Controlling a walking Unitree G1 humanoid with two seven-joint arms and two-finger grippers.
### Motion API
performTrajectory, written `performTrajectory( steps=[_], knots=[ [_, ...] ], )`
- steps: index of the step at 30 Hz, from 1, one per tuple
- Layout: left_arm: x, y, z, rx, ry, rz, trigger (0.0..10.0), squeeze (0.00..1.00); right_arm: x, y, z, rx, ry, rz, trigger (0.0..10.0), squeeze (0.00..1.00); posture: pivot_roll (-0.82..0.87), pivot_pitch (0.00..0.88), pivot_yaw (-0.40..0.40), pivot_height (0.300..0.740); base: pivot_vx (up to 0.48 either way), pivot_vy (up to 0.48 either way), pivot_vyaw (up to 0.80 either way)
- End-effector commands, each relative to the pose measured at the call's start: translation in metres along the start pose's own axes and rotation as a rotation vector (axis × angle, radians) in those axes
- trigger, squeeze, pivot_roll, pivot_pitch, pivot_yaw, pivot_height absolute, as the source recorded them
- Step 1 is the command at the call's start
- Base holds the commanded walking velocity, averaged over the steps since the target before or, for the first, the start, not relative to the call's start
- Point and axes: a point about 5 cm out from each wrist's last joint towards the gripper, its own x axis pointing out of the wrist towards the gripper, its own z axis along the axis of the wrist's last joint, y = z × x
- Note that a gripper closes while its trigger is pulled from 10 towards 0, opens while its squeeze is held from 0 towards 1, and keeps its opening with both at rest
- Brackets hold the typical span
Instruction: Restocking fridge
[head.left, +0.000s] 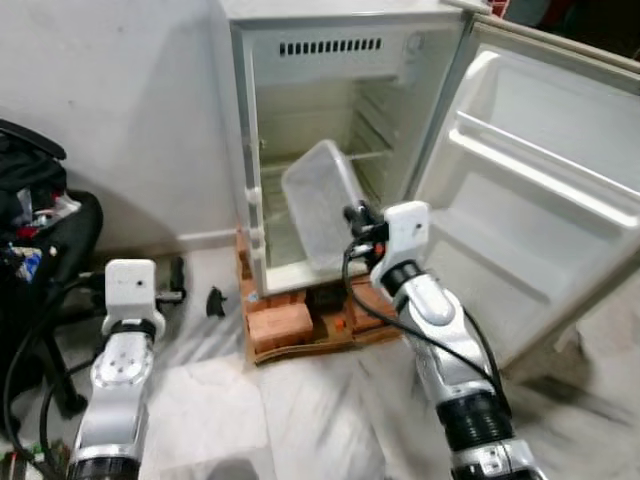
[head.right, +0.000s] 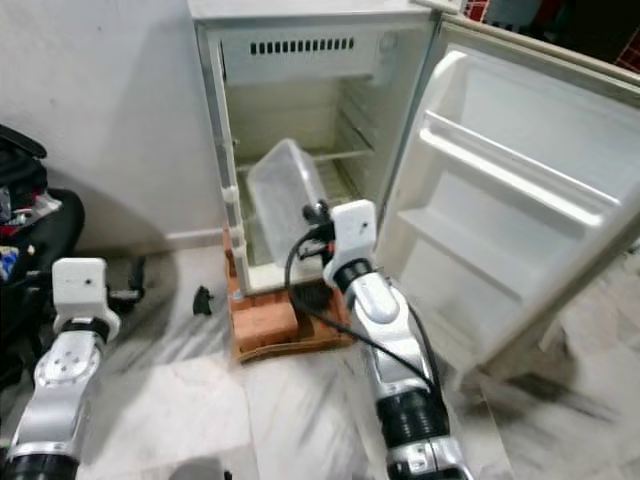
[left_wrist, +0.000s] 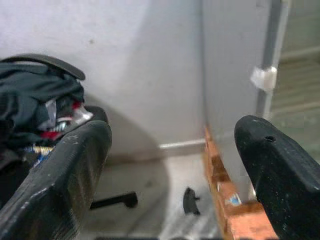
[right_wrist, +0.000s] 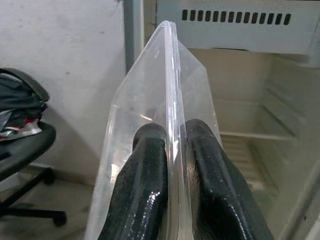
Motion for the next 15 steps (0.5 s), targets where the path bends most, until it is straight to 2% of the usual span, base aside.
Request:
performTrajectory(
  steps=[1,3,4,5,7,14,15],
  knots=[
    [-0.002,-0.016,0.010,-0.047,-0.061,-0.062,10.0,0.00,-0.004,-0.017,0.001,-0.012,0.002,-0.063,10.0,0.00,0.15,0.000,-0.071,0.740,0.000,0.000,0.00],
    [-0.003,-0.018,0.012,-0.071,-0.076,-0.077,10.0,0.00,-0.004,-0.018,0.000,-0.011,0.000,-0.070,10.0,0.00,0.15,0.000,-0.071,0.740,0.000,0.000,0.00],
    [-0.006,-0.022,0.013,-0.127,-0.072,-0.114,10.0,0.00,-0.006,-0.020,0.000,-0.014,0.002,-0.087,10.0,0.00,0.16,0.000,-0.070,0.740,0.000,0.000,0.00],
    [-0.006,-0.022,0.013,-0.127,-0.072,-0.114,10.0,0.00,-0.006,-0.020,0.000,-0.014,0.002,-0.087,10.0,0.00,0.16,0.000,-0.070,0.740,0.000,0.000,0.00],
    [-0.012,-0.030,0.016,-0.209,-0.072,-0.189,10.0,0.00,-0.009,-0.026,-0.003,-0.008,0.012,-0.130,10.0,0.00,0.16,0.000,-0.072,0.740,0.000,0.000,0.00],
    [-0.019,-0.030,0.016,-0.199,-0.075,-0.198,10.0,0.00,-0.017,-0.034,-0.005,-0.007,0.020,-0.176,10.0,0.00,0.16,0.000,-0.067,0.740,0.000,0.000,0.00],
    [-0.025,-0.025,0.012,-0.192,-0.064,-0.184,10.0,0.00,-0.025,-0.040,-0.008,-0.012,0.031,-0.201,10.0,0.00,0.16,0.000,-0.066,0.740,0.000,0.000,0.00]
  ],
)
